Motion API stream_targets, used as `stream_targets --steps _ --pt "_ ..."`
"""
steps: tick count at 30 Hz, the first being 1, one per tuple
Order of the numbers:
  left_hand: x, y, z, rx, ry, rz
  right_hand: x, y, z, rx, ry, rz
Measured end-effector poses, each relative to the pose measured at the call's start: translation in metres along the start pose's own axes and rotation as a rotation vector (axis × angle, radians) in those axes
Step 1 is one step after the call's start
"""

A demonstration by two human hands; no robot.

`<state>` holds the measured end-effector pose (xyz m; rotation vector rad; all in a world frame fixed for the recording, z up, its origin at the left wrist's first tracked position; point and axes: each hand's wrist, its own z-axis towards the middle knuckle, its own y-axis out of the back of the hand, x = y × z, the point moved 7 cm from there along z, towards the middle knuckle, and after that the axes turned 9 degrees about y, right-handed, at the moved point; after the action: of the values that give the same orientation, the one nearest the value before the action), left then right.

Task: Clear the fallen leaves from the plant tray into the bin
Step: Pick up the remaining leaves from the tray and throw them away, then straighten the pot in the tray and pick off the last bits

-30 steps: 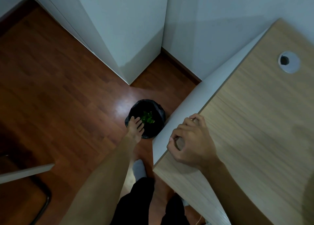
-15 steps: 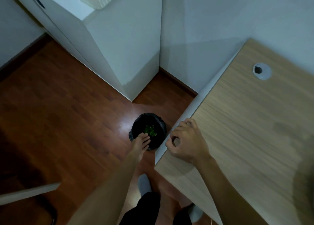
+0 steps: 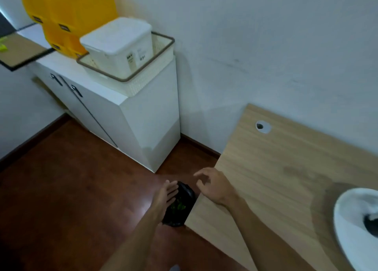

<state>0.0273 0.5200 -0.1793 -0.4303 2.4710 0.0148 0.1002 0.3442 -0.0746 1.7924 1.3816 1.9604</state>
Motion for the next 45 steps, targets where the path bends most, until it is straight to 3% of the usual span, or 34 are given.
stream_targets --steps 5,9,21,28,33,45 --pt "-0.060 -0.017 -0.039 -0.185 -0.326 0.531 0.005 0.049 -0.023 -0.019 -0.092 -0.057" --pt "-0.096 -0.067 -0.074 -0.162 -0.496 0.780 0.002 0.096 -0.044 -0.113 -0.162 -0.068" --pt "-0.151 -0.229 -0.217 -0.083 -0.753 0.872 0.009 0.281 -0.175 -0.373 -0.130 -0.215" --pt "-0.125 -0.349 -0.289 -0.071 -0.934 1.066 -0.012 0.367 -0.282 -0.464 -0.148 -0.282" --pt "-0.082 -0.400 -0.312 -0.039 -0.972 1.138 -0.042 0.393 -0.354 -0.509 -0.194 -0.295" --pt "0.047 -0.454 -0.302 -0.016 -0.973 1.298 -0.148 0.372 -0.492 -0.607 -0.288 -0.216"
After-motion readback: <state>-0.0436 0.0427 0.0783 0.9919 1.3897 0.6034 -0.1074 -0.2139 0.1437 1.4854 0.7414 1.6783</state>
